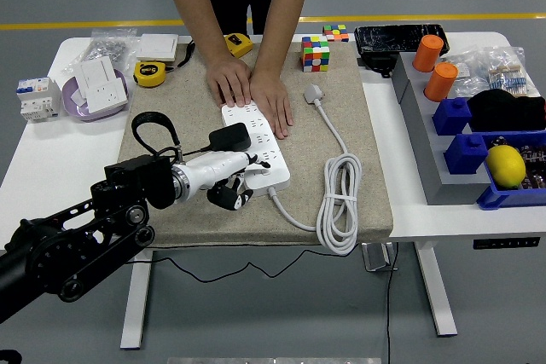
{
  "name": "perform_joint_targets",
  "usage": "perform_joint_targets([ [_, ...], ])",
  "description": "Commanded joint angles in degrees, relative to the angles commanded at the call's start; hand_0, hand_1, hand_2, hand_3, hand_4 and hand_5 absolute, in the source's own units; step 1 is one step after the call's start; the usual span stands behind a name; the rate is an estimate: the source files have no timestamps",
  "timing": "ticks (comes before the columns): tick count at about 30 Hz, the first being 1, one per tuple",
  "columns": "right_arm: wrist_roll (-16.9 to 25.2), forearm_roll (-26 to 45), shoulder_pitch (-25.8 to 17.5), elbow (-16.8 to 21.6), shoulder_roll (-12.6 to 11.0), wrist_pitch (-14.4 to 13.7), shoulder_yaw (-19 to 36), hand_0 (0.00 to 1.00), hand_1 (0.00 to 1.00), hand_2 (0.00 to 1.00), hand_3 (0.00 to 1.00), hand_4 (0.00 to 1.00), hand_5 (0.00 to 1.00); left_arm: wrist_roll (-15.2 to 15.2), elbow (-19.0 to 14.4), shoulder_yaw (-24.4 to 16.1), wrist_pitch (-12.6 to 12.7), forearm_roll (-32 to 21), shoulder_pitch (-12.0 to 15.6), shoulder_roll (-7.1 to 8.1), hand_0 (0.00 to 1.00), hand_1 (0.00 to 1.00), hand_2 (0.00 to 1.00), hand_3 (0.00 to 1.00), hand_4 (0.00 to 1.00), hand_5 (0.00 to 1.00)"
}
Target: Pick up the plug,place it near the board,insert it into the board,press the button
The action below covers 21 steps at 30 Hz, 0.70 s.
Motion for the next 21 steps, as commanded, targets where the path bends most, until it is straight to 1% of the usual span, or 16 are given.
perform_joint_targets([
  [3,-0.06,-0.12,-0.08,0.00,0.03,0.00,0.15,0.958,0.898,0.841,0.844,0.998,0.910,-0.14,-3.82,-2.10,-0.02,0.28,1.05,0.56,0.141,0.047,0.171,0.881,0.460,0.002],
  [5,0.00,-0.05,-0.14,0.00,0.05,0.01,0.12,0.958,0.898,0.841,0.844,0.998,0.910,-0.55,-5.86,-3.48,0.51,0.27,2.12,0.97,0.141,0.047,0.171,0.881,0.460,0.002],
  [6,0.00,-0.05,-0.18,0.00,0.05,0.02,0.14,0.958,0.898,0.841,0.843,0.998,0.911,-1.15,-6.68,-4.10,1.04,0.22,2.66,1.16,0.243,0.123,0.233,0.746,0.516,0.176],
  [7,-0.01,-0.09,-0.20,0.00,0.06,0.02,0.19,0.958,0.898,0.841,0.843,0.998,0.911,-1.69,-7.10,-4.49,1.46,0.19,3.01,1.27,0.243,0.123,0.233,0.746,0.516,0.176],
  [9,0.00,-0.06,-0.30,0.00,0.10,0.01,0.25,0.958,0.898,0.841,0.843,0.998,0.911,-4.32,-7.56,-5.74,3.43,-1.69,4.30,1.54,0.243,0.123,0.233,0.746,0.516,0.176],
  [11,0.01,-0.01,-0.37,0.00,0.14,0.01,0.24,0.958,0.898,0.841,0.843,0.998,0.911,-6.48,-7.34,-6.58,4.94,-3.38,5.09,1.61,0.243,0.123,0.233,0.746,0.516,0.176],
  [12,-0.03,-0.07,-0.40,0.00,0.17,0.01,0.29,0.958,0.898,0.841,0.844,0.998,0.911,-7.51,-7.16,-7.15,5.52,-3.82,5.52,1.61,0.556,0.599,0.573,0.884,0.883,0.357],
  [17,0.04,0.11,-0.43,0.00,0.21,0.03,0.26,0.958,0.898,0.841,0.844,0.998,0.911,-11.01,-6.92,-9.25,7.73,-6.75,7.16,1.63,0.556,0.599,0.573,0.884,0.883,0.357],
  [18,0.06,0.17,-0.43,0.00,0.20,0.03,0.23,0.958,0.897,0.842,0.844,0.998,0.911,-11.31,-6.90,-9.70,7.91,-6.97,7.39,1.59,0.961,0.998,0.988,0.998,0.967,0.410],
  [21,0.02,0.18,-0.38,0.00,0.20,0.01,0.30,0.958,0.897,0.842,0.844,0.998,0.911,-11.65,-6.77,-10.68,8.43,-7.19,7.61,1.61,0.961,0.998,0.988,0.998,0.967,0.410],
])
